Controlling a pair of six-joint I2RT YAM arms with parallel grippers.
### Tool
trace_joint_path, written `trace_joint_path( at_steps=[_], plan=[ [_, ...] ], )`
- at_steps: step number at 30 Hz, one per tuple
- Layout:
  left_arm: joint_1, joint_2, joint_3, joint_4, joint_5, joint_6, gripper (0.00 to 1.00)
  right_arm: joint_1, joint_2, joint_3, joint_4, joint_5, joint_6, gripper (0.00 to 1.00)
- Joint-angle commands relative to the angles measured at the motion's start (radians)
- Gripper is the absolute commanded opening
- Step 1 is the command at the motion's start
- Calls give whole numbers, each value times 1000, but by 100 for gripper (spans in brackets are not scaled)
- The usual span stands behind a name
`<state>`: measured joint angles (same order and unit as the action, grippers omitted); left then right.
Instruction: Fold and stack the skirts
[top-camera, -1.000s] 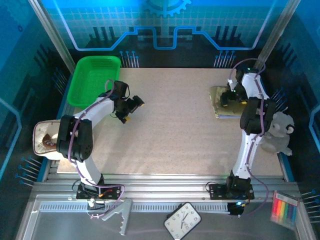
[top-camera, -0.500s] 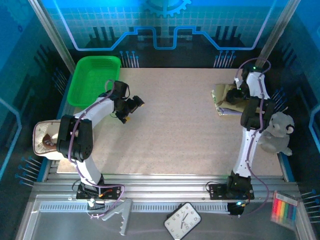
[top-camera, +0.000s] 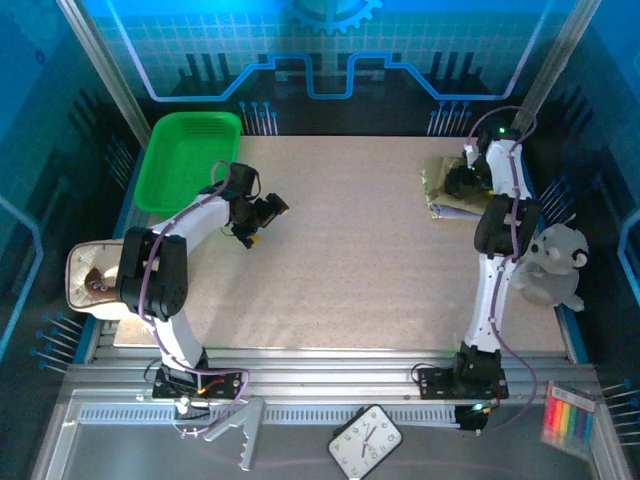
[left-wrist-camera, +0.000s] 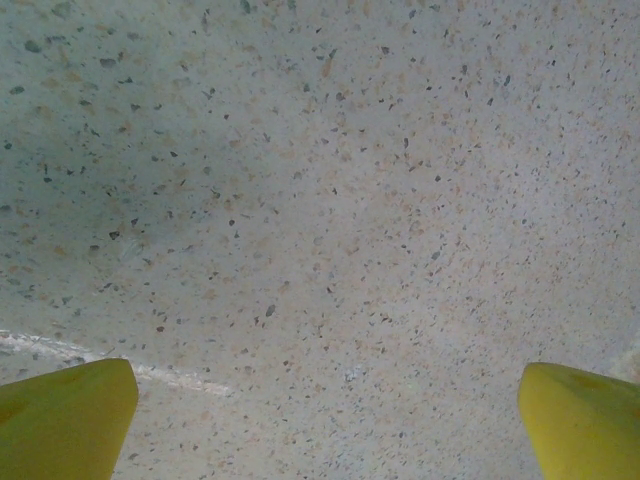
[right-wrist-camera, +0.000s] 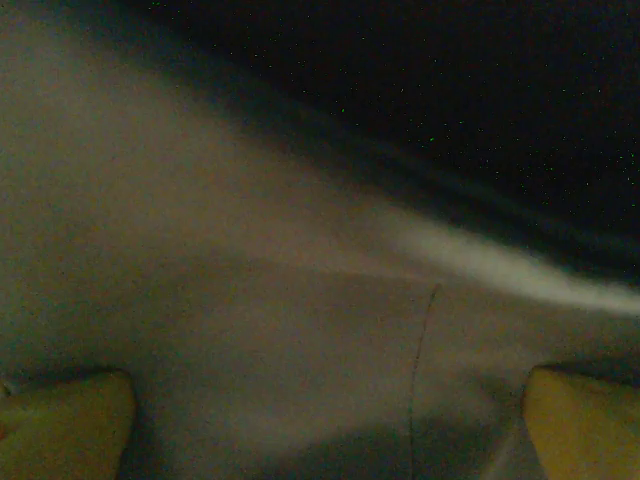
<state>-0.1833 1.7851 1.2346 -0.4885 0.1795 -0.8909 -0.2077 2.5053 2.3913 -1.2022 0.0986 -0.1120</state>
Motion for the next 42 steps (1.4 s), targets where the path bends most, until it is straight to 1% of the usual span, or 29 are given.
trace_joint_path(
  at_steps=[1,3,6,10,17,25,28,32,34,37,40,42],
  plan=[
    [1,-5,15,2,12,15,99,15,-195,-163,49,-49,-4,100],
    [0,-3,13,4,12,15,99,14,-279,-262,64,-49,-22,100],
    [1,-2,12,8,14,15,99,15,-357,-379,84,-38,-37,100],
    [1,-7,8,9,18,17,99,15,-380,-462,107,-18,-52,100],
    [2,-23,-10,8,11,23,99,40,-313,-451,86,-11,-111,100],
    [5,-41,-41,30,10,18,99,44,-275,-482,64,75,-163,100],
    [5,-42,-51,42,13,14,99,43,-248,-495,88,106,-171,100],
    [5,-53,-70,56,15,7,99,41,-230,-480,92,108,-166,100],
    [8,-60,-76,56,14,8,99,41,-247,-482,93,92,-159,100],
    [16,-87,-88,57,7,10,99,41,-330,-514,118,69,-136,100],
    [24,-146,-100,59,-26,22,99,41,-433,-572,158,59,-91,100],
    [27,-201,-103,50,-65,43,99,43,-533,-633,206,51,-50,100]
  ],
)
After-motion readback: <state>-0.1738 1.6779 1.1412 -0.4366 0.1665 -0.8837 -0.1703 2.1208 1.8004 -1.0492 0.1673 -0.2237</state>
